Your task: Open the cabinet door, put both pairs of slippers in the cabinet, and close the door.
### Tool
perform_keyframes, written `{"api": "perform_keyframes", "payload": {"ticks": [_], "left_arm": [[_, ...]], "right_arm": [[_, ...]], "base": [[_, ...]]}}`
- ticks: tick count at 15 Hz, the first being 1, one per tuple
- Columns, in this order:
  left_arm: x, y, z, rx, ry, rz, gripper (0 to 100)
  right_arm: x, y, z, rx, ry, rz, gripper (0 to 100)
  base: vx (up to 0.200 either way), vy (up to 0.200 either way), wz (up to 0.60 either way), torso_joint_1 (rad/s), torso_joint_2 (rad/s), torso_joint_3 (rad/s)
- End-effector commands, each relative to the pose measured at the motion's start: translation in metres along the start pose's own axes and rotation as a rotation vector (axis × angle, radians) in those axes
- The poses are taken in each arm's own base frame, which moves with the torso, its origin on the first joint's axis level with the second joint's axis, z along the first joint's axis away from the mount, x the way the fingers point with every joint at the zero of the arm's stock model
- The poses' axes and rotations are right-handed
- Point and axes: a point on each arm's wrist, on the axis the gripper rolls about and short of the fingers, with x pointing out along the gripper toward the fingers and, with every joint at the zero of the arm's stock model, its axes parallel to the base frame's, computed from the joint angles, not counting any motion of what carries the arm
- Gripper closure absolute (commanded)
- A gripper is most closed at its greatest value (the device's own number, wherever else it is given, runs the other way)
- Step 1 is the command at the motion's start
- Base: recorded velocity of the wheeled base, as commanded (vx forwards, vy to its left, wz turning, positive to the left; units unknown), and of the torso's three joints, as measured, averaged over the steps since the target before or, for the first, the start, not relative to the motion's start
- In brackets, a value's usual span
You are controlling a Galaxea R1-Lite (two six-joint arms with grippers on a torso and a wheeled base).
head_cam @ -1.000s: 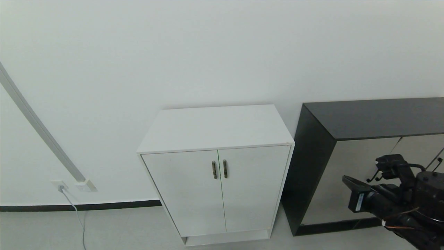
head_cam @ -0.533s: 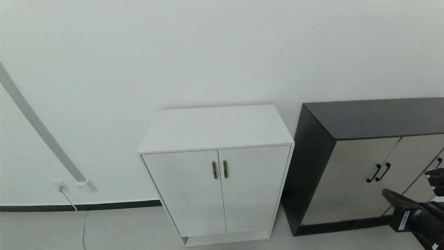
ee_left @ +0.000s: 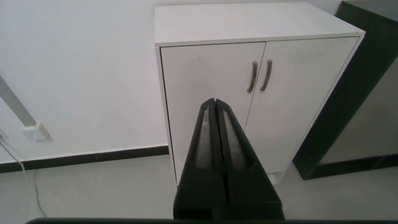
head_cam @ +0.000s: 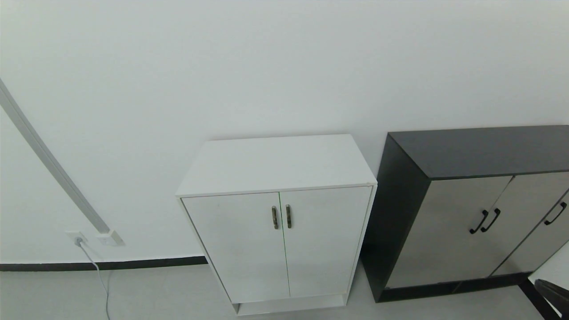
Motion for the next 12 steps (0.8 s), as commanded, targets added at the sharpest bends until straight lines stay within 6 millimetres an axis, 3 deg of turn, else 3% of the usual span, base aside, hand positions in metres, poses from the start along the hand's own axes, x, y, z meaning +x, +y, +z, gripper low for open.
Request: {"api": "perform_keyframes", "payload": {"ticks": [1,6,12], "left_arm": [[0.000,0.000,0.000,0.000,0.002,0.001,100],[0.000,0.000,0.000,0.000,0.000,0.001,100],[0.000,0.000,0.000,0.000,0.000,0.001,100]], "right_arm": [[-0.035,-0.006,-0.002,0.008,-0.096,0.060,100],[-0.060,-0.011,-0.036,-0.049,0.010,0.189,100],[-0.059,-0.011,-0.062,-0.105,0.066,0.253,100]], "base": [[0.000,0.000,0.00,0.000,0.00,0.000],[0.000,0.000,0.00,0.000,0.00,0.000],[0.000,0.000,0.00,0.000,0.00,0.000]]}}
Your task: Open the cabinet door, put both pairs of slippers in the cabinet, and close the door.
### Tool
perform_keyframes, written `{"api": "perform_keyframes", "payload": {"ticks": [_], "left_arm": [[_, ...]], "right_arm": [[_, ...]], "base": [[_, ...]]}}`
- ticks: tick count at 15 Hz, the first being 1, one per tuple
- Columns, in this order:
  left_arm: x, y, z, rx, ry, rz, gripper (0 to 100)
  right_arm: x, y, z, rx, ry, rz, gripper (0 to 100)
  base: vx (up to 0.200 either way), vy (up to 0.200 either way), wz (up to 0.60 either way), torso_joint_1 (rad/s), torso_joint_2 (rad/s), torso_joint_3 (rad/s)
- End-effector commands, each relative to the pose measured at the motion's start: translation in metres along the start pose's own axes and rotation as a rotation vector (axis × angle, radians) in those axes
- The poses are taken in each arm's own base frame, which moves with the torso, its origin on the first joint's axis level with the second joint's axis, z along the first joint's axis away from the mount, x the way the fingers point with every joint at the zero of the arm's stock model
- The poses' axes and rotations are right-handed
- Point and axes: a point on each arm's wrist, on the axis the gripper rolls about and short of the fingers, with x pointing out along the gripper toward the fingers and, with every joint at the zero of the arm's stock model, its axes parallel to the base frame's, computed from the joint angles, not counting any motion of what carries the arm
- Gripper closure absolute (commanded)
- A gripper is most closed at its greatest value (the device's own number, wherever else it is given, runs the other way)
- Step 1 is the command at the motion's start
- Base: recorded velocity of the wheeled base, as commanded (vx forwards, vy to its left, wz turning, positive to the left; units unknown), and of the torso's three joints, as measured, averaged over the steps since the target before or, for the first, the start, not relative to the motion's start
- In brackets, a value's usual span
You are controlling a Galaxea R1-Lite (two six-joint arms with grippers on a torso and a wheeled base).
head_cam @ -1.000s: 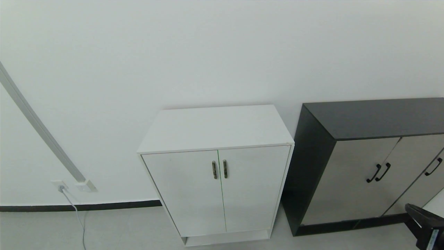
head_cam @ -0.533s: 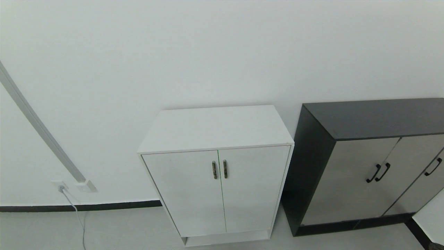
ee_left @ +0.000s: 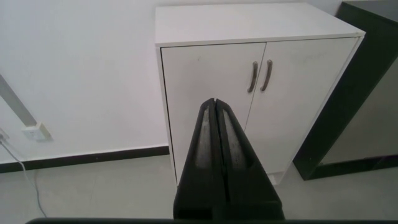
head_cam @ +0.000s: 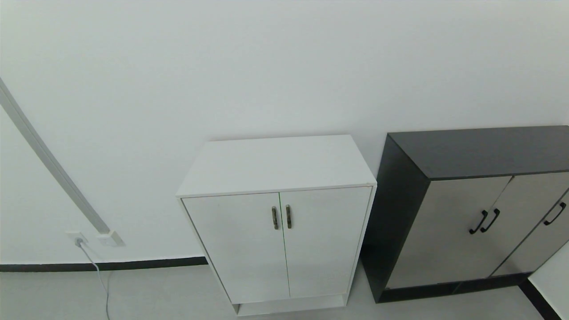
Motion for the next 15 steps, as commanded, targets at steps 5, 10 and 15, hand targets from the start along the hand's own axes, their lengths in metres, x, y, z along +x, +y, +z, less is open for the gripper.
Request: {"api": "perform_keyframes", "payload": {"ticks": [5,10,15], "left_arm": [[0.000,0.000,0.000,0.000,0.002,0.000,100],[0.000,0.000,0.000,0.000,0.000,0.000,100],[0.000,0.000,0.000,0.000,0.000,0.000,100]], "right_arm": [[-0.005,-0.001,-0.007,0.037,-0.062,-0.141,100],[-0.015,0.003,-0.012,0.071,-0.207,-0.291,100],[-0.025,0.006,-0.018,0.062,-0.359,-0.279,100]], "base": [[0.000,0.000,0.00,0.000,0.00,0.000],[0.000,0.000,0.00,0.000,0.00,0.000],[0.000,0.000,0.00,0.000,0.00,0.000]]}}
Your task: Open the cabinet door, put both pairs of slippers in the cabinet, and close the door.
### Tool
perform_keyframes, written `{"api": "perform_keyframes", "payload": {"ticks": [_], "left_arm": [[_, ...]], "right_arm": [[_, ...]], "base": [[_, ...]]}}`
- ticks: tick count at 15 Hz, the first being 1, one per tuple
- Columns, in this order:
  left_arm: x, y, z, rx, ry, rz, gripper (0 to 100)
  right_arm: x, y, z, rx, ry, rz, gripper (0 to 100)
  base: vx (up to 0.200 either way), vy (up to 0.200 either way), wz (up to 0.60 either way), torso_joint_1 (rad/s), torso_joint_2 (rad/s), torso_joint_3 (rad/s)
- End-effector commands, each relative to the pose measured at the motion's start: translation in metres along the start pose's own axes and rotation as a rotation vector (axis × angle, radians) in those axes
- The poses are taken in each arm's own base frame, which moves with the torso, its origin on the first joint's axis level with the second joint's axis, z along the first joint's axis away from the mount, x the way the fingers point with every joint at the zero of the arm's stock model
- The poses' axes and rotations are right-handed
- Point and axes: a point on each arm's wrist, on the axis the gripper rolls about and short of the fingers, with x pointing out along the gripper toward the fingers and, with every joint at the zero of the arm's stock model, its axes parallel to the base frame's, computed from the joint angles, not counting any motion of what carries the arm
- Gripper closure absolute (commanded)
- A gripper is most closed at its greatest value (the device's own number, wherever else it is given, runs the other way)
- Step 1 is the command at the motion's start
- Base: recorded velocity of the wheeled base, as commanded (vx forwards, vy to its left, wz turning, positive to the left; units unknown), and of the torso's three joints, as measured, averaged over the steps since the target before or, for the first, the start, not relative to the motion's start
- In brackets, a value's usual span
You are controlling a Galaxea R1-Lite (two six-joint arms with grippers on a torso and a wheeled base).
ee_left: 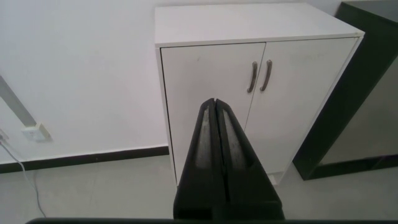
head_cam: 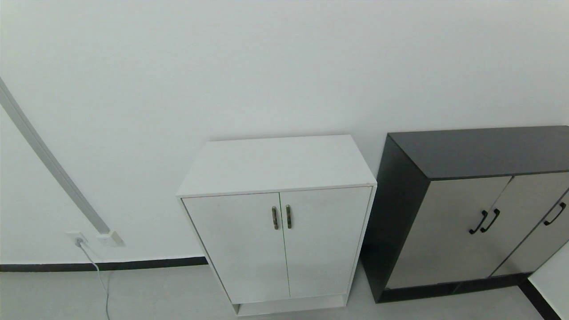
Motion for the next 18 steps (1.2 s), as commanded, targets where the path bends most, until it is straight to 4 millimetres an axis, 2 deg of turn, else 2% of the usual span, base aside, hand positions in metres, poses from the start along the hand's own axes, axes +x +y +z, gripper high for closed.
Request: {"api": "perform_keyframes", "payload": {"ticks": [1,6,18], "left_arm": [[0.0000,0.0000,0.0000,0.000,0.000,0.000,100],[0.0000,0.0000,0.0000,0.003,0.000,0.000,100],[0.0000,0.0000,0.0000,0.003,0.000,0.000,100]], "right_arm": [[-0.0062,-0.0005,-0.0022,0.004,-0.084,0.027,100],[-0.0062,-0.0007,-0.0019,0.078,-0.086,0.023,100],[-0.0062,-0.0013,-0.0014,0.087,-0.091,-0.003,100]], "base": [[0.000,0.000,0.00,0.000,0.00,0.000],[0.000,0.000,0.00,0.000,0.00,0.000],[0.000,0.000,0.00,0.000,0.00,0.000]]}}
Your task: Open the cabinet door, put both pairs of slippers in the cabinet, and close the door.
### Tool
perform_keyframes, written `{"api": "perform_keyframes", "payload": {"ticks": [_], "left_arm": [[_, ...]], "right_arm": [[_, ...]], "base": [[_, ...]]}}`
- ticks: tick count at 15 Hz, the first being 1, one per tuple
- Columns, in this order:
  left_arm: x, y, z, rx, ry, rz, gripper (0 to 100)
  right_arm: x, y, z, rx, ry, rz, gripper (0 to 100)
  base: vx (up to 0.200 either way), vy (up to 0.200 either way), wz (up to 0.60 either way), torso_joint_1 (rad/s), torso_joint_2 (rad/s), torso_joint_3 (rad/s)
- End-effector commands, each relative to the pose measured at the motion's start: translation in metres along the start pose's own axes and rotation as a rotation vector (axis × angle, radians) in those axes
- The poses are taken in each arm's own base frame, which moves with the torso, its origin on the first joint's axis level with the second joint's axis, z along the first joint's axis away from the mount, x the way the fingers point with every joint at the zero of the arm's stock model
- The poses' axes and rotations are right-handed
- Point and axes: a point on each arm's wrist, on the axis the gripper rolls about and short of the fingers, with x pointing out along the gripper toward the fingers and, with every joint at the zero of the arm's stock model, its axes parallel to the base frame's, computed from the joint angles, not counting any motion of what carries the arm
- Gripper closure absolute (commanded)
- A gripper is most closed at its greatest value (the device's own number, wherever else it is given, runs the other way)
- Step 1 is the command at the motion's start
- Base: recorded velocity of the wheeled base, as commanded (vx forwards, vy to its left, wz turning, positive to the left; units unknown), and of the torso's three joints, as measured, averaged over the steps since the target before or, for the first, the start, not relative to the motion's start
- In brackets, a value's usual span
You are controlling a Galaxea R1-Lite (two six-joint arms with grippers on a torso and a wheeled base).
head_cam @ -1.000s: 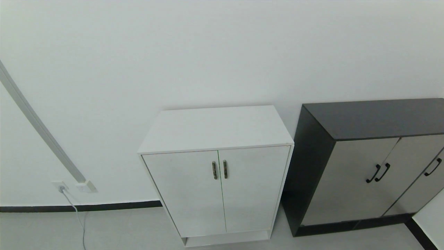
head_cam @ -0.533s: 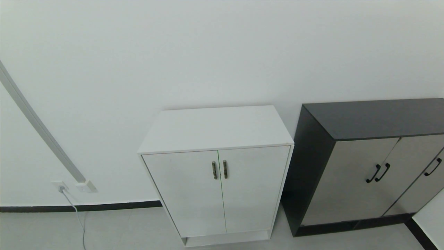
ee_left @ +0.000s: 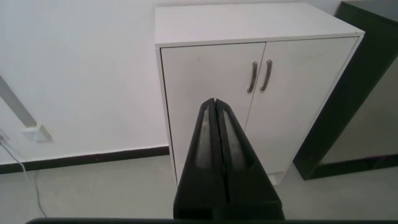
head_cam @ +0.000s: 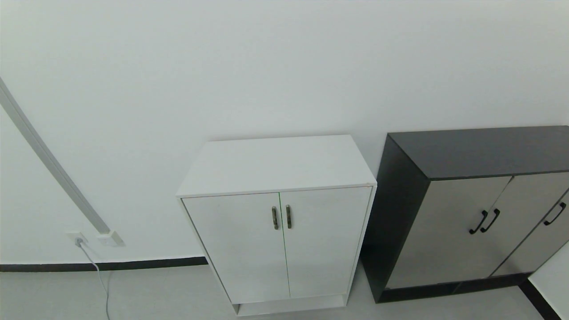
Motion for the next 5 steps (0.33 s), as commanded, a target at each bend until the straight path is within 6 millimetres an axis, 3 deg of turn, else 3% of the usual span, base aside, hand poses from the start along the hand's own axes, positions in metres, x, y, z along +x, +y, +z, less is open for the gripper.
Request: {"api": "perform_keyframes", "payload": {"ticks": [1,5], "left_arm": [[0.0000,0.0000,0.0000,0.000,0.000,0.001,100],[0.0000,0.0000,0.0000,0.000,0.000,0.001,100]], "right_arm": [[0.0001,0.0000,0.0000,0.000,0.002,-0.001,100],[0.0001,0.0000,0.0000,-0.005,0.002,-0.003,100]], "base": [[0.000,0.000,0.00,0.000,0.00,0.000],[0.000,0.000,0.00,0.000,0.00,0.000]]}}
